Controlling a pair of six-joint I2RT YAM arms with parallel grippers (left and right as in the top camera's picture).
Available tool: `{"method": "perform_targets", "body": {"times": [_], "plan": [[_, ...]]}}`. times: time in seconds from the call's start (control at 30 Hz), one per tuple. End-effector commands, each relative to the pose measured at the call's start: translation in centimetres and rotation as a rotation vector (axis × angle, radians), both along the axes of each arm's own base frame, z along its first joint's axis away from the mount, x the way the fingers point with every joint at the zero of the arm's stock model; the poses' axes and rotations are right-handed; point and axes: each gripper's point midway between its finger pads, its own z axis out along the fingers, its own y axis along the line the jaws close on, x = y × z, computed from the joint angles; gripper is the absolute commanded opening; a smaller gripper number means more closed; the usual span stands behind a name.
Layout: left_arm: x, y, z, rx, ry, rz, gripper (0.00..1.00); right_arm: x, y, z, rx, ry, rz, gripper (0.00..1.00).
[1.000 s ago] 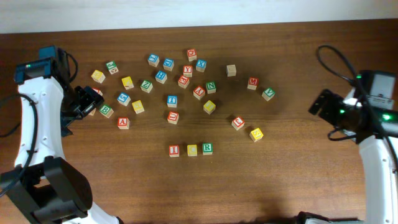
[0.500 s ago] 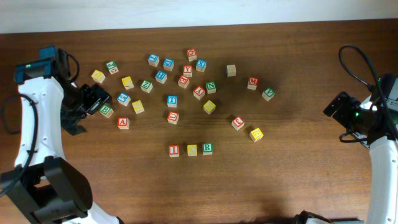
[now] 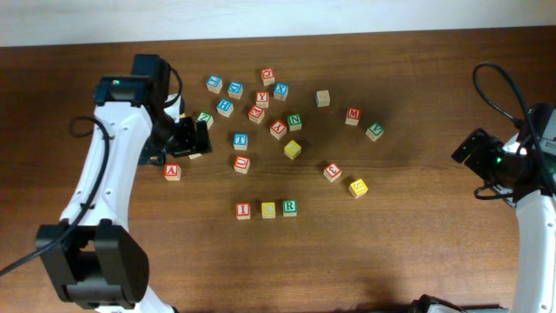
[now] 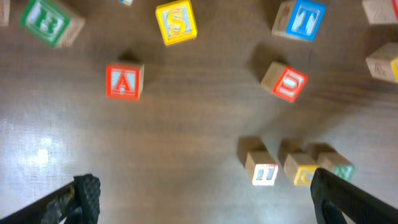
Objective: Spell out ICRA
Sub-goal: 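Lower the left gripper onto the red A block and grasp it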
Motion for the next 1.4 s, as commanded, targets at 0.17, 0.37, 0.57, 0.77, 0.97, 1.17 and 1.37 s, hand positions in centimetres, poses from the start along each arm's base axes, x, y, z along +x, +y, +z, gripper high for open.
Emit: {"method": "perform_targets", "body": {"times": [0.17, 0.37, 0.57, 0.77, 0.97, 1.17, 1.37], "plan": [[-0.9, 1.5, -5.5, 0.088, 0.010, -0.044, 0.87, 0.1, -0.4, 0.3, -0.015, -0.002, -0.001, 0.98], [-0.3, 4.5, -8.6, 0.195, 0.034, -0.037, 0.89, 0.1, -0.4, 0.3, -0.015, -0.002, -0.001, 0.98], [0.1, 5.1, -13.1, 0.136, 0.108, -0.049, 0.85, 0.1, -0.4, 0.3, -0.015, -0.002, -0.001, 0.98], [0.9, 5.4, -13.3, 0.064, 0.079, -0.011, 0.64, 0.1, -0.4, 0.3, -0.015, -0.002, -0.001, 0.98], [0.9, 4.3, -14.8, 0.002, 0.099, -0.058, 0.57, 0.1, -0.4, 0.3, -0.015, -0.002, -0.001, 0.98], [0.9, 4.8, -14.9, 0.035, 0.099, -0.057, 0.48, 0.1, -0.4, 0.3, -0.015, -0.002, -0.001, 0.98], [1.4, 5.0, -14.9, 0.046, 0.078, -0.055, 0.48, 0.1, -0.4, 0.3, -0.015, -0.002, -0.001, 0.98]]}}
